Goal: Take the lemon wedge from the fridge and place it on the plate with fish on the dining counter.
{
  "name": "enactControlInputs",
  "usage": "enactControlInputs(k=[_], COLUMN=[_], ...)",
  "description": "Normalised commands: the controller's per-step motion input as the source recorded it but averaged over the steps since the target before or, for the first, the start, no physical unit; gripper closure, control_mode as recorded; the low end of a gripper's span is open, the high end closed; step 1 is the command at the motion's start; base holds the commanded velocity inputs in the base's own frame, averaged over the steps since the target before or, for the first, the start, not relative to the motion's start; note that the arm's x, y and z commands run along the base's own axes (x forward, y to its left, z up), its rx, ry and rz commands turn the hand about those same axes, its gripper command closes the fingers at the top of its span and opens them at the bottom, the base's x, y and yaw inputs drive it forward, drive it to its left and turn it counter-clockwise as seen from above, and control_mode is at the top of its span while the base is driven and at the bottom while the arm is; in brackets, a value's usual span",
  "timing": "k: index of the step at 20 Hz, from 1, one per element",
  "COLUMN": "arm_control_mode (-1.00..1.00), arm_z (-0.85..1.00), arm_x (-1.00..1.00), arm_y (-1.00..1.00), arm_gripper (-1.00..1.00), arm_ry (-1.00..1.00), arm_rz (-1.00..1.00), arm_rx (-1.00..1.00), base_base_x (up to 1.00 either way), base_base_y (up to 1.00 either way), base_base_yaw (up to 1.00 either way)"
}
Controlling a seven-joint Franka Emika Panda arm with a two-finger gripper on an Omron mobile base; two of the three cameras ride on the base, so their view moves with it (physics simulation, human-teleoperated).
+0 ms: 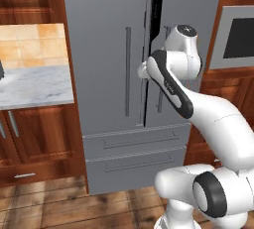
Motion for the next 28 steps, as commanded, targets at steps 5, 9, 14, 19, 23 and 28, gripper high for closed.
enactControlInputs(k=[5,9,14,19,23,28], arm_control_mode=[-1.00,-1.00,-1.00,-1.00,-1.00,-1.00], arm_z=[0.00,0.00,-0.27,-0.26,-0.45,-0.24], arm_x=[0.96,0.98,0.69,0.40,0.05,0.13], arm_y=[0.49,0.18,0.00,0.00,0.00,0.00], arm_gripper=[-1.00,-1.00,-1.00,-1.00,-1.00,-1.00], arm_ry=[-0.01,0.01,-0.04,-0.09,-0.17,-0.14], arm_rz=[-0.13,-0.12,-0.03,0.00,0.01,0.00], arm_rx=[0.00,0.00,0.00,0.00,0.00,0.00], base_base_x=[0.00,0.00,0.00,0.00,0.00,0.00], base_base_y=[0.00,0.00,0.00,0.00,0.00,0.00], base_base_yaw=[0.00,0.00,0.00,0.00,0.00,0.00])
